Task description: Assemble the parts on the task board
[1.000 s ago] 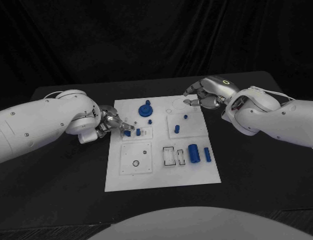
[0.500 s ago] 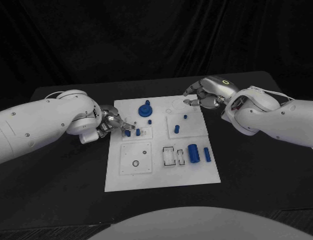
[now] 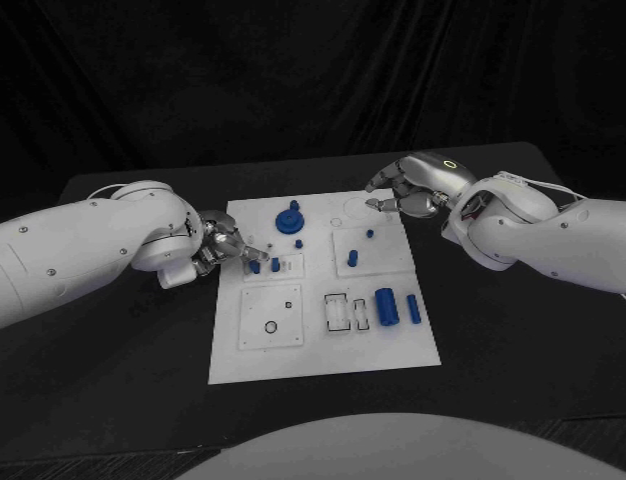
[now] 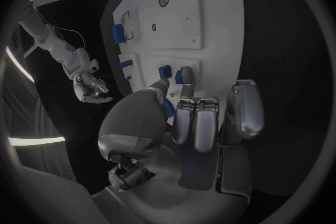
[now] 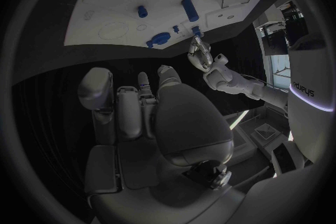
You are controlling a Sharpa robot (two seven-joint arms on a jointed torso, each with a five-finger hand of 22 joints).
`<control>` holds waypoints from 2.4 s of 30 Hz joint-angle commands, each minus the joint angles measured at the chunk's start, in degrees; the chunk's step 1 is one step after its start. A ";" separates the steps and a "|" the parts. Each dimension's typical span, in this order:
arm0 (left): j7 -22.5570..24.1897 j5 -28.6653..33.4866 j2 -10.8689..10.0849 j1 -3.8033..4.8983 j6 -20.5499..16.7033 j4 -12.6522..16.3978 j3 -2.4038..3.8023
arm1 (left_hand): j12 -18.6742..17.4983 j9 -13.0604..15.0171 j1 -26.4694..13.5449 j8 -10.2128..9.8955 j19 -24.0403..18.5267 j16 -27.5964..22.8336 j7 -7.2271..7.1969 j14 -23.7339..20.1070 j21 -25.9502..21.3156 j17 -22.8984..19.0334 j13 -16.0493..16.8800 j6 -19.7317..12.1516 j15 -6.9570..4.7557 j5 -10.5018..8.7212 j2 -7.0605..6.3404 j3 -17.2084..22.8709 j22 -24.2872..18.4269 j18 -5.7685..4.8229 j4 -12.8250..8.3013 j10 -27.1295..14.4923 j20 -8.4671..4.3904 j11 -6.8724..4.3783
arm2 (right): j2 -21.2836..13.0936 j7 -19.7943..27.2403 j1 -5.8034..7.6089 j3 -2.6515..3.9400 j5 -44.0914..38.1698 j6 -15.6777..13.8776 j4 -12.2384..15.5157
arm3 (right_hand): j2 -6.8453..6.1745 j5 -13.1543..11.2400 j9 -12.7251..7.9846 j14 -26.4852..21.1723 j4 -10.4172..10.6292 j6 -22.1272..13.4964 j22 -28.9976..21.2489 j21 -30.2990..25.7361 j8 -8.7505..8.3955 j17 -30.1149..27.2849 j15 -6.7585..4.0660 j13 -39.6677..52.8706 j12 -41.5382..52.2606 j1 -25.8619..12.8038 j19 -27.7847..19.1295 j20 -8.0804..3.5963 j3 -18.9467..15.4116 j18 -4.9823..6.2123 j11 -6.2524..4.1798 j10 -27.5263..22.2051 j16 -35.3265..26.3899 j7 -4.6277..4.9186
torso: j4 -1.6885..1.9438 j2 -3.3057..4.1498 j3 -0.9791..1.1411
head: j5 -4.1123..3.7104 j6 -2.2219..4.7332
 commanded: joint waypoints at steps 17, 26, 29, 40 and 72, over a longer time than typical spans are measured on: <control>-0.47 0.15 0.01 -0.07 1.50 0.12 0.05 | 0.16 -0.70 6.62 -0.38 0.05 0.15 -0.23 5.95 -0.94 15.10 15.09 -0.63 -0.32 9.76 -0.18 3.46 9.00 0.58 -5.63 5.98 -0.31 -0.52 | -0.16 -1.00 -0.14 0.04 -0.10 0.08 0.19 | 0.73 0.26 -0.09 1.86 0.05 0.31 6.79 -0.24 -0.34 1.82 -0.39 -4.84 -0.22 1.09 -0.31 0.06 0.33 0.34 -0.35 0.20 -0.26 -0.07 | 0.10 0.05 -0.02 | 0.05 -0.01; -0.39 0.15 0.11 -0.07 1.59 0.09 0.05 | 0.16 -0.40 9.53 0.24 0.21 0.15 -0.45 5.95 -1.00 15.10 15.09 -0.72 -0.48 8.77 -0.31 6.29 9.29 0.56 -8.86 5.98 -0.43 -0.71 | -0.12 -0.96 -0.14 0.04 -0.10 0.07 0.17 | 0.73 0.26 -0.09 1.86 0.05 0.31 6.79 -0.24 -0.34 1.82 -0.39 -4.84 -0.22 1.09 -0.31 0.06 0.33 0.34 -0.35 0.20 -0.26 -0.07 | 0.05 0.06 -0.04 | -0.02 -0.01; -0.14 0.15 0.11 -0.07 1.37 0.17 0.05 | 0.16 -0.15 9.74 0.59 0.26 0.15 -0.52 5.95 -0.99 15.10 15.09 -0.59 -0.51 8.74 -0.36 6.77 9.34 0.55 -9.25 5.98 -0.46 -0.76 | -0.08 -0.92 -0.14 0.04 -0.10 0.07 0.14 | 0.73 0.26 -0.09 1.86 0.05 0.31 6.79 -0.24 -0.34 1.82 -0.39 -4.84 -0.22 1.09 -0.31 0.06 0.33 0.34 -0.35 0.20 -0.26 -0.07 | 0.05 0.07 0.00 | -0.04 -0.01; 2.26 -5.14 -0.16 -0.07 0.57 0.84 0.05 | 0.16 1.66 10.10 2.87 0.74 0.15 -0.68 5.95 -0.64 15.10 15.09 -0.59 -0.73 11.26 -1.16 9.86 9.72 0.45 -11.18 5.98 -0.71 -1.02 | 0.16 -0.84 -0.15 0.04 -0.10 0.06 -0.07 | 0.73 0.26 -0.09 1.86 0.05 0.31 6.79 -0.24 -0.34 1.82 -0.39 -4.84 -0.22 1.09 -0.31 0.06 0.33 0.34 -0.35 0.20 -0.26 -0.07 | -0.04 0.04 0.00 | 0.15 -0.01; 3.23 -7.14 -2.25 0.74 0.04 3.52 0.07 | 0.16 2.60 9.12 4.38 0.97 0.15 -0.83 5.95 -0.75 15.10 15.09 -0.49 -1.04 13.33 -1.85 12.21 9.80 0.43 -11.74 5.98 -0.96 -1.24 | 0.70 -1.20 -0.40 0.04 0.12 0.55 -0.71 | 0.65 0.44 -0.13 1.83 0.23 0.40 6.74 -0.51 -0.42 1.70 -0.37 -4.93 -0.30 1.23 -0.34 0.06 0.45 0.38 -0.32 0.13 -0.41 -0.04 | 0.00 -0.02 0.08 | 0.49 -0.01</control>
